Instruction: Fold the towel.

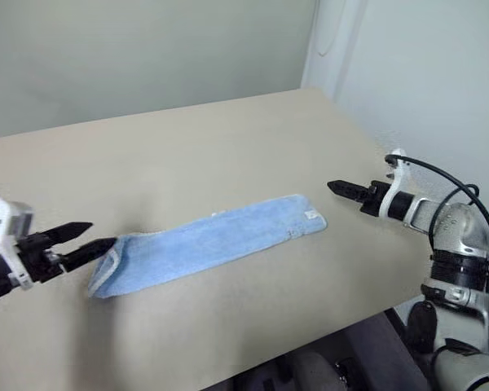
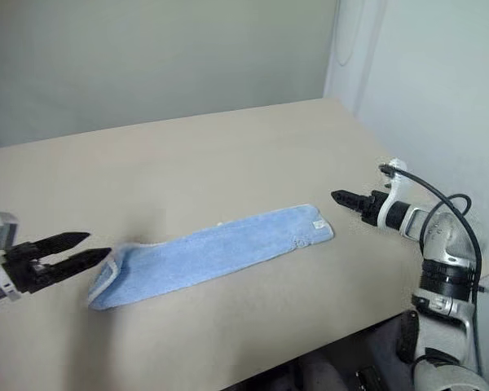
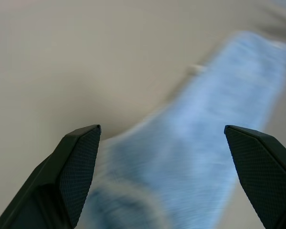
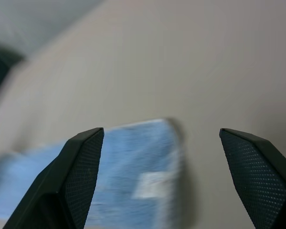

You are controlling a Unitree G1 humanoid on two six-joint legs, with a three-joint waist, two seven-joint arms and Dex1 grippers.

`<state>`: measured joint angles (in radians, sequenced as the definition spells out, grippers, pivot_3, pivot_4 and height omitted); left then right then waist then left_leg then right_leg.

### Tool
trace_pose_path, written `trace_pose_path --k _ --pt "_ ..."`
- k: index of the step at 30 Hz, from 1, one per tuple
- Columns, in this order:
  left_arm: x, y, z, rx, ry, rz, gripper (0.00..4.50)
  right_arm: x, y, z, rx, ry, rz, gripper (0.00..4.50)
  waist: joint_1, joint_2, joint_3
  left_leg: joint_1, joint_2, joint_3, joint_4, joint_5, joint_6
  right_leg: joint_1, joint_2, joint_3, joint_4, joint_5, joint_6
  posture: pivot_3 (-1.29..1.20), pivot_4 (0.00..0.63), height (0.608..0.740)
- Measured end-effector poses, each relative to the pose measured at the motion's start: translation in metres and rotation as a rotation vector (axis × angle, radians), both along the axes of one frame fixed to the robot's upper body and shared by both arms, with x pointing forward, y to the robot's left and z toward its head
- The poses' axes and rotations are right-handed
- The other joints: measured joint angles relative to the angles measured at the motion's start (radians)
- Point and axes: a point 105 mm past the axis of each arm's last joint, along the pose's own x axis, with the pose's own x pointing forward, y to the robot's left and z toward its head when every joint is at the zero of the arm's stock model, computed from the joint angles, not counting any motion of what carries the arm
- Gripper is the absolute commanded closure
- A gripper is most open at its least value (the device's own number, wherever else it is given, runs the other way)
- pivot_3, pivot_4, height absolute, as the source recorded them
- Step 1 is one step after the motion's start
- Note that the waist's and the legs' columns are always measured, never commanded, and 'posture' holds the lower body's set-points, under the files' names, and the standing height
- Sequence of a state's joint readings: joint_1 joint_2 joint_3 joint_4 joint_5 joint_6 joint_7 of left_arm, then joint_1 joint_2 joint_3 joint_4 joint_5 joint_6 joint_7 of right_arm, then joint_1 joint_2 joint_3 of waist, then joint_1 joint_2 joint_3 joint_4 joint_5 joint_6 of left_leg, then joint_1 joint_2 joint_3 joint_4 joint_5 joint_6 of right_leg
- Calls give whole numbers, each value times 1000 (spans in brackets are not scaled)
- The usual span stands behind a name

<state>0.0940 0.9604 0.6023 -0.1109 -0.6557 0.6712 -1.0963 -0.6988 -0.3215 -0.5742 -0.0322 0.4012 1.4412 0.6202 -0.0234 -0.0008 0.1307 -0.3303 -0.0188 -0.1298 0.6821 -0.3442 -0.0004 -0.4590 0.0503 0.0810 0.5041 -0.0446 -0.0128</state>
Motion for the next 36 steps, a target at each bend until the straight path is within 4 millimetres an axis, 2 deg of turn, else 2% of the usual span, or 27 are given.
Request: trace_pose_path --k 2,5,8,10,18,28,32,36 --pt "-4 -16 -14 33 62 -84 0 -10 -4 -6 84 48 -58 407 0 0 0 0 0 0 1 0 0 0 0 0 -1 -2 1 0 150 740" --pt "-6 -28 -33 61 133 -156 0 -22 -1 -30 192 129 -117 407 0 0 0 -2 1 0 0 -3 -4 -3 0 0 -1 -3 1 0 150 740" --pt "-3 -36 -35 77 129 -198 0 -32 5 -47 232 175 -150 407 1 2 1 -5 1 0 0 -4 -7 -7 0 -1 0 -3 1 0 150 740" --pt "-1 -40 -34 76 121 -225 0 -37 10 -52 249 184 -156 407 2 3 2 -4 2 0 -2 -4 -7 -7 0 -1 1 -3 1 0 150 740" --pt "0 -61 -34 83 114 -313 0 -42 35 -62 301 234 -152 407 4 5 2 -4 2 0 -2 -5 -6 -7 0 -1 1 -3 1 0 150 740" --pt "4 -73 -28 81 73 -352 0 -43 28 -71 274 293 -228 407 15 4 -1 -4 2 -1 -2 -8 -5 -7 0 -1 2 -3 1 0 150 740" --pt "5 -75 -29 70 65 -345 0 -46 28 -72 283 300 -235 407 15 3 -3 -4 2 -1 -2 -12 -13 -7 0 -1 2 -3 1 0 150 740" --pt "5 -77 -29 62 60 -345 0 -46 29 -72 284 307 -236 407 15 3 -3 -4 2 -1 -2 -12 -13 -7 0 -1 2 -3 1 0 150 740"
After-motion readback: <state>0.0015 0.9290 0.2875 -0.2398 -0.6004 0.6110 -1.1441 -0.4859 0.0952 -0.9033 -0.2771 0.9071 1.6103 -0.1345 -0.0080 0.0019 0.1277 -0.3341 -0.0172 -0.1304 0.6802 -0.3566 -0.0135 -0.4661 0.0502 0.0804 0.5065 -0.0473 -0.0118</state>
